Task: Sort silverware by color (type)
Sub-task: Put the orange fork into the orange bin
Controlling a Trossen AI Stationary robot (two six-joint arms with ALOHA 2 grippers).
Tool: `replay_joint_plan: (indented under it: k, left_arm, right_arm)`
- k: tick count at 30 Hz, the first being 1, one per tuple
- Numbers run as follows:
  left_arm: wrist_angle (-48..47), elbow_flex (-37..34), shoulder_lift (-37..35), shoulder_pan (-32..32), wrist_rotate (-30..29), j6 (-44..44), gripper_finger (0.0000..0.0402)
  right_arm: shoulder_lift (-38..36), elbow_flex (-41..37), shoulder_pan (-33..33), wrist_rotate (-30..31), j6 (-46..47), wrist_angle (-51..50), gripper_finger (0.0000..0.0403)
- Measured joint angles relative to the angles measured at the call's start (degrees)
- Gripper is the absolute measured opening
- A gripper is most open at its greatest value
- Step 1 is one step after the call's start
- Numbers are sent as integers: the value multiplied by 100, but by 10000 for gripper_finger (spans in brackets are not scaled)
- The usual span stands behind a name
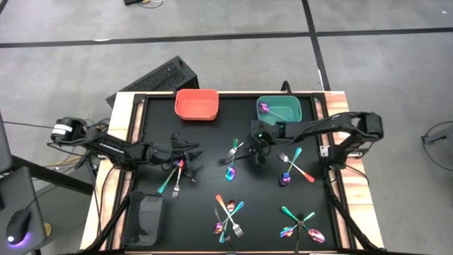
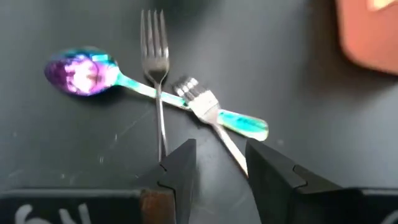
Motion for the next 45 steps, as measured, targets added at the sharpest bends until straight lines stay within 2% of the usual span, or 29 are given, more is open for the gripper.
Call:
replay_joint_plan:
  k: [4,13,22,26,30,33,38,45]
  left_arm:
    - [-81,0,0,-208,-170,-119,171]
    - [-277,0,2,-543,-320,-386,171]
    - [-479,0,2,-541,-789,-80,171]
    - [-560,0,2,-539,-1333,269,171]
    - [-539,0,2,-467,-1821,742,171]
    - [-523,0,2,-261,-1821,895,171]
    - [-509,0,2,114,-1615,874,171]
    - [-507,0,2,252,-1321,481,171]
  right_arm:
    - [449,75,-45,2,138,260,158]
    - [1253,571,-392,4,82,179,159]
    - [1608,758,-482,-267,-302,-385,156]
    - [1565,756,-486,-269,-266,-481,127]
    - [1447,741,-488,-274,-44,-667,60]
    - [1380,738,-496,-293,-30,-797,15]
    - [1379,784,-479,-293,402,-822,22]
    - [1396,1283,-421,-295,453,-850,7]
